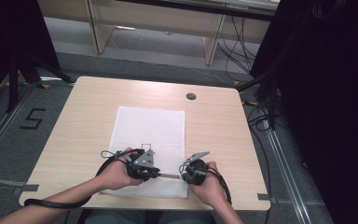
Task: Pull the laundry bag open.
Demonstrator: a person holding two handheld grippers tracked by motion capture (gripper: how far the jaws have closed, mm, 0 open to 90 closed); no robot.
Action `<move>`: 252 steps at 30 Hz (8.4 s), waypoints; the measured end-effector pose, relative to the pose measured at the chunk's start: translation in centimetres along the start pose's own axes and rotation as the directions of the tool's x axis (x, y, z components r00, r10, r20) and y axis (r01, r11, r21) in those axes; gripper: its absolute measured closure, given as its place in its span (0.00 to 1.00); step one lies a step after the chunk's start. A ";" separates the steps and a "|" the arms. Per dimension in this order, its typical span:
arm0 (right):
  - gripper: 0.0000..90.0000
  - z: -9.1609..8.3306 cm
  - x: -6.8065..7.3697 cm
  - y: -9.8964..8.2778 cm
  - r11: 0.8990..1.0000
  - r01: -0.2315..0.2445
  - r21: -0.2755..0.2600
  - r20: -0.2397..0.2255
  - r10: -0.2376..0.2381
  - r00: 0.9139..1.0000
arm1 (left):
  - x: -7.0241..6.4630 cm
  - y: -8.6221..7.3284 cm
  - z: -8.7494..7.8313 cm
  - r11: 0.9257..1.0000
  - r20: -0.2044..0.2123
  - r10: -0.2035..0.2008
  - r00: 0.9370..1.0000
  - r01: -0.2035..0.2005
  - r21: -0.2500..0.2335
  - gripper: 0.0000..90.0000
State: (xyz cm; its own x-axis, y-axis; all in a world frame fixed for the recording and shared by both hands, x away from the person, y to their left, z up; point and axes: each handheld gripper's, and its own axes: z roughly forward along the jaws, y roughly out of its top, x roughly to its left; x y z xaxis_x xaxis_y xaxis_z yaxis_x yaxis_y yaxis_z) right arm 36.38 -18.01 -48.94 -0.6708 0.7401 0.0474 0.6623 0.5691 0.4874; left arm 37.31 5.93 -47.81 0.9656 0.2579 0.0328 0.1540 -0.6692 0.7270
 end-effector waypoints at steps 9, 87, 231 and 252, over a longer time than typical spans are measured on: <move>1.00 0.0 -0.1 0.0 1.000 0.016 -0.011 -0.005 -0.016 1.000 | 0.1 -0.1 -0.2 1.000 -0.002 0.000 1.000 0.000 0.000 0.91; 1.00 0.0 -0.1 0.0 1.000 0.016 -0.008 -0.006 -0.016 1.000 | 0.6 -1.6 -2.6 0.999 0.004 -0.035 0.999 0.035 -0.026 0.91; 1.00 -0.1 0.3 0.1 1.000 -0.002 0.008 0.000 0.002 1.000 | 2.0 -9.1 -9.5 0.984 -0.039 -0.171 0.985 0.168 -0.056 0.91; 1.00 -0.2 0.3 0.1 1.000 -0.005 0.010 0.001 0.005 1.000 | 2.3 -10.1 -10.6 0.983 -0.070 -0.182 0.981 0.180 -0.038 0.91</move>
State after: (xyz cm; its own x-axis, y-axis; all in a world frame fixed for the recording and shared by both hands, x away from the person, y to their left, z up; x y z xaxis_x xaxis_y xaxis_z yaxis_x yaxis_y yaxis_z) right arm 36.17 -17.76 -48.72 -0.6670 0.7434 0.0494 0.6693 0.5688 0.4781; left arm 35.77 20.74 -47.80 0.9043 0.4236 -0.0526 0.3175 -0.5850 0.7463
